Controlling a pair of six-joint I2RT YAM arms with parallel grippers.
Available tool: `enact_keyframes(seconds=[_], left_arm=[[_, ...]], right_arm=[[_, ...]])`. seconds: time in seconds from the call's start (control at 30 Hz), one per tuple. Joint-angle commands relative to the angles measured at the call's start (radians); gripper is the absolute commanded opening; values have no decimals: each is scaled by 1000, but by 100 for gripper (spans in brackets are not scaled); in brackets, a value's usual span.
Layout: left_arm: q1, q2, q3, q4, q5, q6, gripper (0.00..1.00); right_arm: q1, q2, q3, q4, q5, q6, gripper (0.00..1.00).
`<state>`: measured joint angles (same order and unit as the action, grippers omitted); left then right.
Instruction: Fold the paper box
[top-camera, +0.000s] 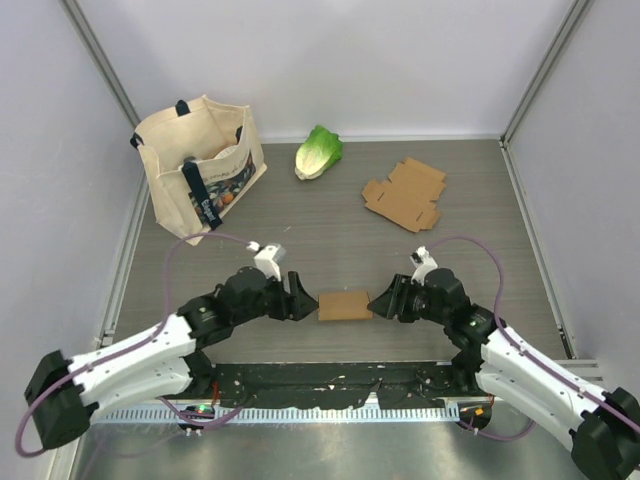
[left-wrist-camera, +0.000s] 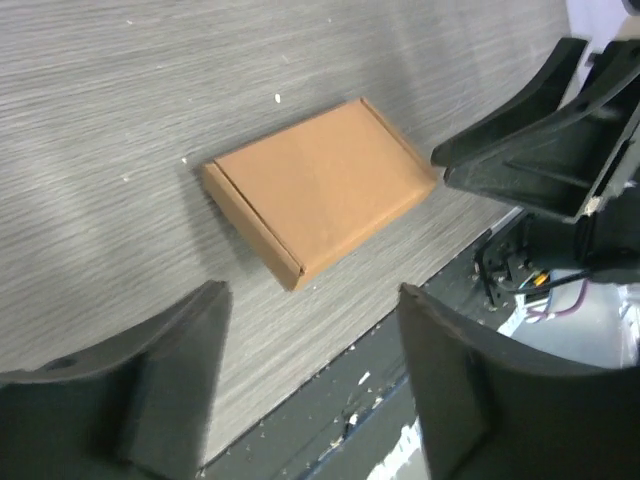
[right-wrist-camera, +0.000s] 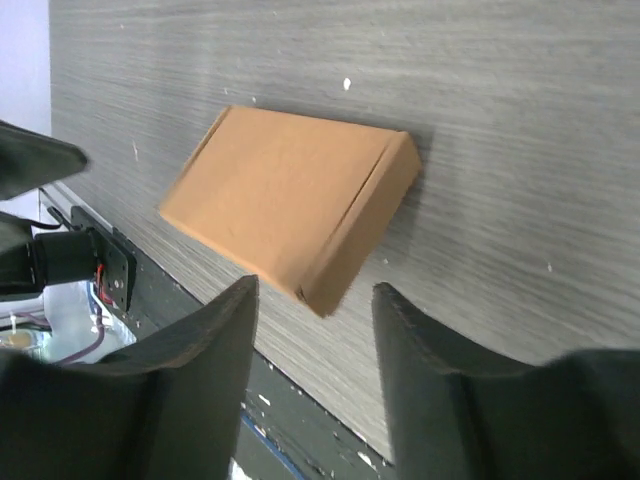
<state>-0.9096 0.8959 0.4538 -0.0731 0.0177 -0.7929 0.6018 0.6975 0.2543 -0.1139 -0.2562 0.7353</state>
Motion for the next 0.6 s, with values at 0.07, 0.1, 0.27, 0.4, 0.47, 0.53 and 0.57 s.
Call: enact_keyframes(seconds=[0.07, 0.1, 0.27, 0.4, 0.47, 0.53, 0.57], left_arm=[[55, -88, 192, -431, -61, -95, 94], [73, -53, 201, -432, -32, -112, 94], [83, 193, 224, -329, 22, -149, 79], [81, 342, 177, -142, 86, -184, 63], [81, 394, 180, -94, 90, -212, 59], [80, 455, 192, -79, 88, -223, 58], [81, 469, 194, -73, 81, -251, 58]], right_arm=[[0, -63, 80, -167, 43, 102, 78], [-3, -37, 91, -159, 37, 101, 82], [-2, 280, 111, 57, -83, 15, 73], [53, 344, 141, 80, 38, -47, 63], [81, 376, 132, 146, 32, -15, 58], [125, 411, 137, 209, 55, 9, 58], [150, 427, 140, 230, 98, 22, 57]])
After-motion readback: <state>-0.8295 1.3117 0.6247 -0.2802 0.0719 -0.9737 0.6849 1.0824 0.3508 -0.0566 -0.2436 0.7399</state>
